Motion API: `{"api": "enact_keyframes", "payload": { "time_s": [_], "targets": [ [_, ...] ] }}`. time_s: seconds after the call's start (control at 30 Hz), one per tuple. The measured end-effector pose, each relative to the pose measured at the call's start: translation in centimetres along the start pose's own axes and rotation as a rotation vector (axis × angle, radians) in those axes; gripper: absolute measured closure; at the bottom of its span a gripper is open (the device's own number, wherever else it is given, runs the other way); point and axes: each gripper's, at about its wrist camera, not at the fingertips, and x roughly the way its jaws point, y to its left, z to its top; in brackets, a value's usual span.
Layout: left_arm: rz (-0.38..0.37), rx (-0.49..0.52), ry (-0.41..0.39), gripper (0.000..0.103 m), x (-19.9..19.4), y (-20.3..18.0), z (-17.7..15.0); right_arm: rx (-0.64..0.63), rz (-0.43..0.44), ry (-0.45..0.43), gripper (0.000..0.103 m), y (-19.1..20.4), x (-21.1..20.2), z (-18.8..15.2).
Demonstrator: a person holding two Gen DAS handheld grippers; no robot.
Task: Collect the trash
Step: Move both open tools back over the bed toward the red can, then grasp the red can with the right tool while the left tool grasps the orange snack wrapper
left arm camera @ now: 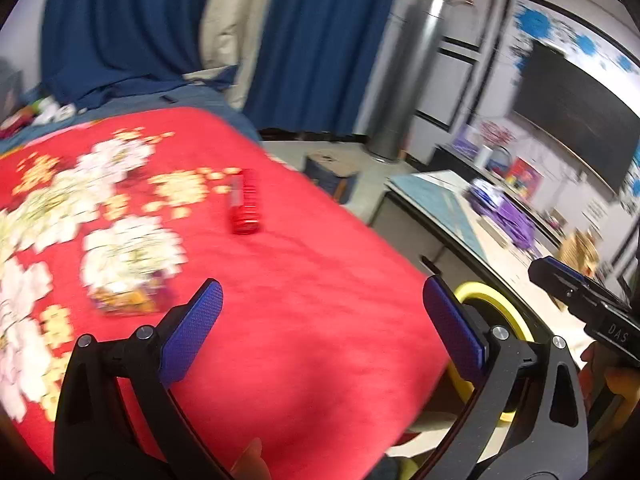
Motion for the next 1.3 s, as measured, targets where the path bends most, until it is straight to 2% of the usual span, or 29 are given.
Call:
{"api": "enact_keyframes", "payload": {
  "time_s": [0.27, 0.37, 0.5, 0.63, 0.83, 0.97, 1.03, 1.1, 1.13, 1.2, 1.27, 1.3],
  "targets": [
    [0.104, -0.116, 0.036, 0.011, -1.0, 5.8, -0.2, -0.036, 0.103, 0.067, 0.026, 5.2, 6.8, 3.1],
    [0.107, -0.126, 0.063, 0.011, -0.7, 7.0, -0.5, -0.038, 0.136, 0.106, 0.026, 6.8, 9.8, 4.0],
    [0.109, -0.093, 0.103, 0.011, 0.5, 7.5, -0.5, -0.043, 0.187, 0.182, 0.026, 8.8, 14.4, 5.0],
    [0.143, 0.005, 0.112, 0.011, 1.8, 7.4, -0.1, -0.052, 0.199, 0.251, 0.028, 10.5, 18.4, 5.5],
    [0.138, 0.002, 0.199, 0.031, 4.4, 8.7, -0.7, -0.042, 0.218, 0.324, 0.038, 12.2, 23.2, 5.9],
    [0.149, -0.015, 0.217, 0.045, 5.1, 9.3, -1.1, -0.019, 0.215, 0.359, 0.043, 12.6, 25.5, 5.9],
    [0.149, -0.027, 0.217, 0.055, 5.2, 9.6, -1.2, -0.008, 0.216, 0.37, 0.045, 12.9, 26.5, 5.9],
    [0.15, -0.04, 0.214, 0.074, 5.2, 9.8, -1.3, 0.009, 0.222, 0.382, 0.047, 13.1, 27.4, 5.8],
    [0.14, -0.047, 0.212, 0.076, 5.2, 9.9, -1.3, 0.016, 0.222, 0.386, 0.049, 13.2, 27.7, 5.8],
    [0.124, -0.057, 0.209, 0.088, 5.1, 10.1, -1.3, 0.033, 0.217, 0.401, 0.051, 13.4, 28.6, 5.6],
    [0.11, -0.067, 0.206, 0.089, 5.0, 10.2, -1.4, 0.047, 0.21, 0.411, 0.053, 13.5, 29.3, 5.3],
    [0.1, -0.071, 0.205, 0.089, 5.0, 10.2, -1.4, 0.049, 0.204, 0.409, 0.057, 13.4, 29.4, 5.2]
  ]
}}
